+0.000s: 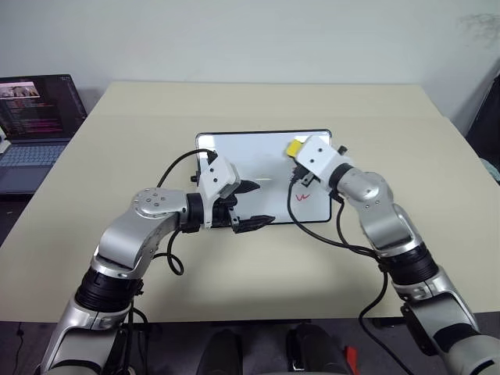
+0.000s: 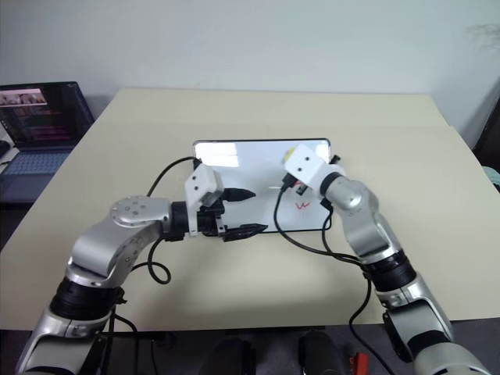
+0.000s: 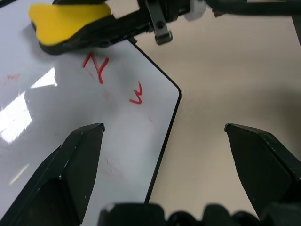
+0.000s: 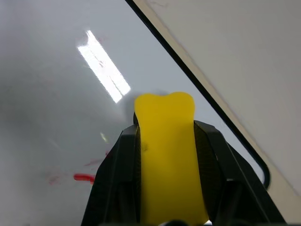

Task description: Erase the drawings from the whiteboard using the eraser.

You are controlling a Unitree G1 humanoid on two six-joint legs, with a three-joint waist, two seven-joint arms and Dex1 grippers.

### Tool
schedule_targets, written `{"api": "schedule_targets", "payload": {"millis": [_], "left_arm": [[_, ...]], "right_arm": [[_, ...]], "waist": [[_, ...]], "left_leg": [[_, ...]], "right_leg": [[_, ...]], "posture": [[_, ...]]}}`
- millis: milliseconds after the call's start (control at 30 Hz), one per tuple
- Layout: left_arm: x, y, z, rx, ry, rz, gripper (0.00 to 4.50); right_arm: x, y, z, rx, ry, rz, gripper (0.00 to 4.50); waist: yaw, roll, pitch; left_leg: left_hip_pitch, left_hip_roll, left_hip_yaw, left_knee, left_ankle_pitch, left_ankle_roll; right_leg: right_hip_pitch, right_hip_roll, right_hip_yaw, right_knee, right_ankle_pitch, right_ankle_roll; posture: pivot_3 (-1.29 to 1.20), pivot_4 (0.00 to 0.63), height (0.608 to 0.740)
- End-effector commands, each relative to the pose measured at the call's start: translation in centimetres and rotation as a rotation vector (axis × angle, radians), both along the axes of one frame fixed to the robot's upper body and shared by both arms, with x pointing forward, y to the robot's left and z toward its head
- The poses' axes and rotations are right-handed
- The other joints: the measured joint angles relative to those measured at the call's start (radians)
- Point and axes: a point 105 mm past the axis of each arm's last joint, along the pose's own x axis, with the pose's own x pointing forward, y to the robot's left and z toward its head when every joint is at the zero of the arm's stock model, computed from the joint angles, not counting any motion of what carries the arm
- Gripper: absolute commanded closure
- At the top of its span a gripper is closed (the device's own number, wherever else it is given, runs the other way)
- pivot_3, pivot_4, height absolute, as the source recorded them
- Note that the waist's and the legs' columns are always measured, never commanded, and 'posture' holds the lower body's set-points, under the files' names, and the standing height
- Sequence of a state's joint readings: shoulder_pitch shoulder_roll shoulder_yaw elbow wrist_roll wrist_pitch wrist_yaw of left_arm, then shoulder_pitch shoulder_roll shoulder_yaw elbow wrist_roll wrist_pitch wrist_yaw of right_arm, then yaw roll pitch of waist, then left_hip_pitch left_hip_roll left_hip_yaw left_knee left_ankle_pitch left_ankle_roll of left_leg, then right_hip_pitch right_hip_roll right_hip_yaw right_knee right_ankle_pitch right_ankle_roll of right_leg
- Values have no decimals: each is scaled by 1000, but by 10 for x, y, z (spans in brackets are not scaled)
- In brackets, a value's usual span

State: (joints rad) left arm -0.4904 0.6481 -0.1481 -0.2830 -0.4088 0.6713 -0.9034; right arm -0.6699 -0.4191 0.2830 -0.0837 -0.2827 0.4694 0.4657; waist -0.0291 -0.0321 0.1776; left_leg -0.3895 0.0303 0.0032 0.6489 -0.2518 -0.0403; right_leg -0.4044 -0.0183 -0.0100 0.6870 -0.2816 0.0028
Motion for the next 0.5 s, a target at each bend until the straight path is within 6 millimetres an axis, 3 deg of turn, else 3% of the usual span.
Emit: {"api": "schedule_targets", "payload": {"millis": [33,300,500], "left_arm": [[-1,8,3,19,-20,16,0],[3,8,0,30,-8,21,0],[2,8,-2,41,5,17,0]], "right_arm": [[-6,-13,-2,-24,-9,-7,3254],[-19,5,-22,-68,23,68,3254],[-25,0,-46,-187,89,81,3254]], "waist": [[1,0,0],[-2,0,0],[-2,0,0]], "left_leg": [[0,0,0,0,0,0],[-1,0,0,-1,0,0],[-1,0,-1,-2,0,0]], "right_leg": [[0,0,0,-1,0,0],[0,0,-1,-3,0,0],[0,0,-1,-4,0,0]], "posture": [[0,150,740],[0,150,740],[0,150,740]]}}
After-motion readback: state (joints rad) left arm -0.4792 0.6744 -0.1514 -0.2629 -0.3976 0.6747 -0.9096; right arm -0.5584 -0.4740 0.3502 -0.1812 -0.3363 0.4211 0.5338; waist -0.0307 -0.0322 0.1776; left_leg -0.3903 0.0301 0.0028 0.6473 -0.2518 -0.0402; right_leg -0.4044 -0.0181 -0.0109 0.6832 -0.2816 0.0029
